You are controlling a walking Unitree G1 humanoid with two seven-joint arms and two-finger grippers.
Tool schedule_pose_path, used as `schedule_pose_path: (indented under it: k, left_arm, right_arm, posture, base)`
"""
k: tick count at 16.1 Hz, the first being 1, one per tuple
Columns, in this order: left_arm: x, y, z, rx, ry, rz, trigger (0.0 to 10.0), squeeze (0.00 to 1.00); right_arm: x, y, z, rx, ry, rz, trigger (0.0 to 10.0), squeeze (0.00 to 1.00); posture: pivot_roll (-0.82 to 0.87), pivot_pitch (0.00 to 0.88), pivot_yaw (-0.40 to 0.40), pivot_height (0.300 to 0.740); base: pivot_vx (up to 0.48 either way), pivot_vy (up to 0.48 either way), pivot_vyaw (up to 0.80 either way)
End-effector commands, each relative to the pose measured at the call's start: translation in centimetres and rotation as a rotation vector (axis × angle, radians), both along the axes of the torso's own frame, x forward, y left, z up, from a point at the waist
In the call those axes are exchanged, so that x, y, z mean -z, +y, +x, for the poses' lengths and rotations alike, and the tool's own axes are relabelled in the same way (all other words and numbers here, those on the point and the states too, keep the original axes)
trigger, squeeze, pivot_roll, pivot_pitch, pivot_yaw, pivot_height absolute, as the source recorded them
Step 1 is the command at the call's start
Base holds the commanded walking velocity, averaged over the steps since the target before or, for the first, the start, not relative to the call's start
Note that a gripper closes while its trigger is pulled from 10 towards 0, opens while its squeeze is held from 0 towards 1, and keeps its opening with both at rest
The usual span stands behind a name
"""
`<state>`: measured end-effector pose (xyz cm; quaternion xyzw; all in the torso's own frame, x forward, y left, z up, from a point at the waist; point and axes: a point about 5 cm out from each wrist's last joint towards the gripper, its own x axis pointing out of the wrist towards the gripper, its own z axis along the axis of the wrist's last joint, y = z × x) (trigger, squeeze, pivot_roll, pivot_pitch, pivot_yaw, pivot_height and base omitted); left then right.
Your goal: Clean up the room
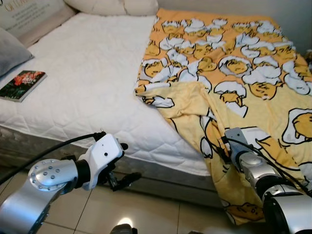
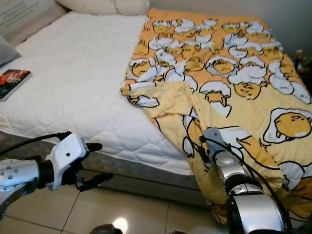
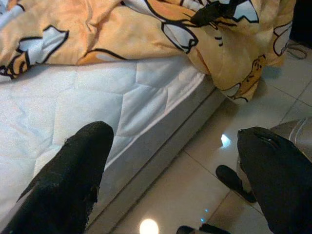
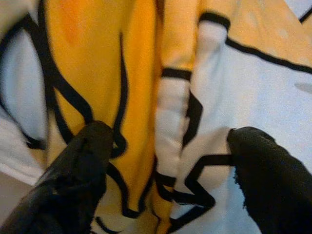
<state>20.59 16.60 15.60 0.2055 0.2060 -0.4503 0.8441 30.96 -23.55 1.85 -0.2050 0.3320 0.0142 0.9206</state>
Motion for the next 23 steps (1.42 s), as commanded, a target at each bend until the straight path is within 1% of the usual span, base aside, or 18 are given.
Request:
schedule_pose_path:
  k: [1,2,4,5,6,7,12,15,17,23]
  left_arm:
    - [-0.9,0.2,0.0,0.003,-0.023,0.011,10.0,0.00]
    - [-1.1,0.3,-0.2,0.002,-0.018,0.017,10.0,0.00]
    - [-1.1,0.3,-0.7,0.005,-0.004,0.022,10.0,0.00]
    - [-1.1,0.2,-0.7,0.005,-0.001,0.022,10.0,0.00]
    - [-1.1,0.2,-0.8,0.004,0.000,0.021,10.0,0.00]
    - [-1.1,-0.2,-0.7,0.005,-0.002,0.012,10.0,0.00]
    - [-0.8,-0.6,-0.7,0.034,0.016,0.007,10.0,0.00]
    - [-0.3,-0.7,-0.3,0.037,0.025,-0.007,10.0,0.00]
    - [-0.2,-0.9,0.0,0.031,0.022,-0.030,10.0,0.00]
    - [0.3,-1.4,0.9,0.044,0.013,-0.041,10.0,0.00]
  right_arm:
    - [-0.3,-1.0,0.0,0.020,0.009,-0.081,10.0,0.00]
    - [-0.3,-1.5,-0.2,0.035,0.020,-0.115,10.0,0.00]
    - [-0.1,-2.4,-0.7,0.073,0.038,-0.127,10.0,0.00]
    - [-0.1,-2.6,-0.8,0.085,0.040,-0.129,8.7,0.00]
    - [-0.1,-2.8,-0.8,0.092,0.038,-0.139,6.7,0.00]
    - [-0.2,-2.9,-0.8,0.116,0.024,-0.121,0.0,0.00]
    - [-0.2,-2.3,-0.5,0.078,0.020,-0.109,0.0,0.00]
    - [0.0,-1.9,-0.6,0.055,0.028,-0.102,0.0,0.00]
    - [0.1,-1.9,-0.7,0.045,0.035,-0.099,0.0,0.00]
    - [0.0,-2.9,-1.1,0.041,0.052,-0.094,0.0,0.00]
  posture:
    - [0.20,0.130,0.032,0.740]
    - [0.20,0.141,0.036,0.740]
    - [0.20,0.148,0.038,0.740]
    - [0.20,0.148,0.038,0.740]
    - [0.20,0.148,0.037,0.740]
    - [0.19,0.133,0.033,0.740]
    - [0.15,0.087,0.023,0.740]
    - [0.12,0.051,0.017,0.740]
    - [0.11,0.040,0.015,0.740]
    - [0.07,0.011,0.026,0.740]
  base:
    - [0.000,0.000,0.00]
    - [0.000,0.000,0.00]
    - [0.000,0.000,0.00]
    - [0.000,0.000,0.00]
    - [0.000,0.000,0.00]
    - [0.000,0.000,0.00]
    - [0.000,0.000,0.00]
    - [0.000,0.000,0.00]
    - [0.000,0.000,0.00]
    - [0.000,0.000,0.00]
